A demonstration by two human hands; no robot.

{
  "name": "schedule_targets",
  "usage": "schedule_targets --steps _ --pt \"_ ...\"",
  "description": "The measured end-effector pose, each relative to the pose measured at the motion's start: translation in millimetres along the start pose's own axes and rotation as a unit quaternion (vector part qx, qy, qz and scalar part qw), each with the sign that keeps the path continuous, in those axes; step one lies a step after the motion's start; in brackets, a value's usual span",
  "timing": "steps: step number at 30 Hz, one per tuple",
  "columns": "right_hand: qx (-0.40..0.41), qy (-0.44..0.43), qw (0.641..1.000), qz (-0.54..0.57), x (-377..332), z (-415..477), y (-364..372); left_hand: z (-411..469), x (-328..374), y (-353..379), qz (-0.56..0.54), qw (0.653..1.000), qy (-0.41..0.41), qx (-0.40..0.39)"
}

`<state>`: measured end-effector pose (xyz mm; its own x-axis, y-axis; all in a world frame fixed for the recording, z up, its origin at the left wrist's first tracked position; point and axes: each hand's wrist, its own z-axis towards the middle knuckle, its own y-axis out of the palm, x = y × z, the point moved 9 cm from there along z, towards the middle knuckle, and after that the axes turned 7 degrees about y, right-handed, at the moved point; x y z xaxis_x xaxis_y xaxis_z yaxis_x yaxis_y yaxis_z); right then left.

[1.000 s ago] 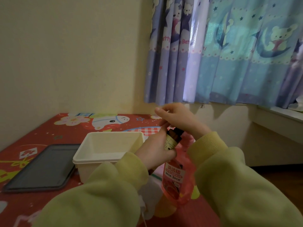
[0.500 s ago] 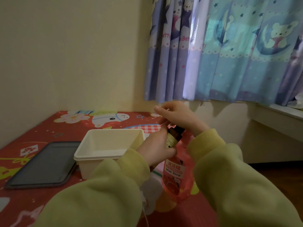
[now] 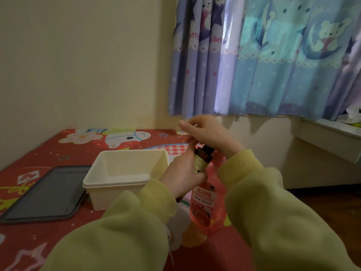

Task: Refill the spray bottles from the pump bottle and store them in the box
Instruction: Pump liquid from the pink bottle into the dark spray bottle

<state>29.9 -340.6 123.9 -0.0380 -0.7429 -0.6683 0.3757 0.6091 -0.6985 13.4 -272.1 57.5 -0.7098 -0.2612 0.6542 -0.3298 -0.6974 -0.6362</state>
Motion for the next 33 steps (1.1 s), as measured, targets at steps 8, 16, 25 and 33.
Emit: schedule_targets --steps 8,16,25,33 --pt "-0.033 0.009 0.999 0.038 -13 -3 -8 3 12 -11 -0.002 1.000 0.018 0.018" --pt "-0.002 0.004 1.000 -0.013 0 0 1 -1 1 -2 -0.005 1.000 0.006 0.008" --pt "-0.056 0.013 0.998 0.016 -16 -5 -5 7 11 -14 0.040 0.999 0.036 0.000" --pt "-0.016 0.026 0.999 0.010 0 1 2 3 1 -2 0.002 1.000 0.013 0.002"
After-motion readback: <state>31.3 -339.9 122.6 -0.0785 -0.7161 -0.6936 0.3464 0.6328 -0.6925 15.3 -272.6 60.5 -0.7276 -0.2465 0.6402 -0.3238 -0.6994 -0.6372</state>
